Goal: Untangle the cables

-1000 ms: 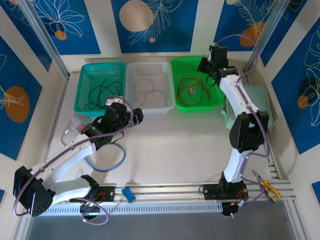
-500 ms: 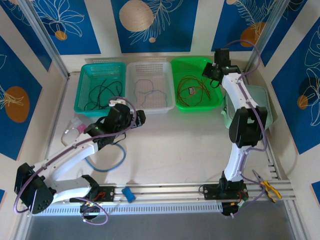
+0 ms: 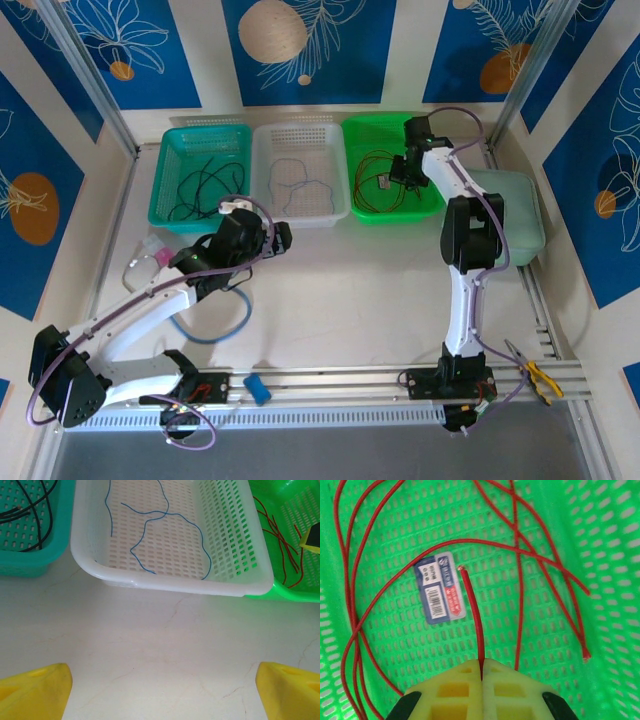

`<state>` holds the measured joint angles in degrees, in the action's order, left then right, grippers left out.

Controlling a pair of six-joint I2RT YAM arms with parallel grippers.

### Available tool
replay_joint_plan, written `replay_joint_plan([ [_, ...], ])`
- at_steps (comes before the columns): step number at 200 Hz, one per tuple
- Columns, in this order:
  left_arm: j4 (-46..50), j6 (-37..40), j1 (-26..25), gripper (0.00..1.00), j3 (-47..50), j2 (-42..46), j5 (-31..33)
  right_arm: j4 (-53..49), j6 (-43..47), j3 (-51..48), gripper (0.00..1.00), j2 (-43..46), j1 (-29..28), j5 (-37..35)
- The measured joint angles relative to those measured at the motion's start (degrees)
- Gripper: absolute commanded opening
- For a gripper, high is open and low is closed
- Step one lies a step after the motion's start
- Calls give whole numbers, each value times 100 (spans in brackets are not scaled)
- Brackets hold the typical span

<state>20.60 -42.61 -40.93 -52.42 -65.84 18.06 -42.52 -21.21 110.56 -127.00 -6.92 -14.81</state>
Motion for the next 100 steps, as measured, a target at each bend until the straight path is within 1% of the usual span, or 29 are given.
replay_joint_plan([
  [35, 0, -2, -11, 95, 0, 0, 4, -48, 42, 92, 1, -199, -133, 0],
  [45, 2, -2, -9, 96, 0, 0, 7, -72, 42, 103, 6, -254, -146, -2],
  [81, 4, -31, -13, 97, 26, 11, 20, -372, 22, 538, 34, -448, -103, 0],
  [100, 9, -46, -13, 97, 33, 11, 26, -492, 20, 765, 47, -448, -66, 2],
])
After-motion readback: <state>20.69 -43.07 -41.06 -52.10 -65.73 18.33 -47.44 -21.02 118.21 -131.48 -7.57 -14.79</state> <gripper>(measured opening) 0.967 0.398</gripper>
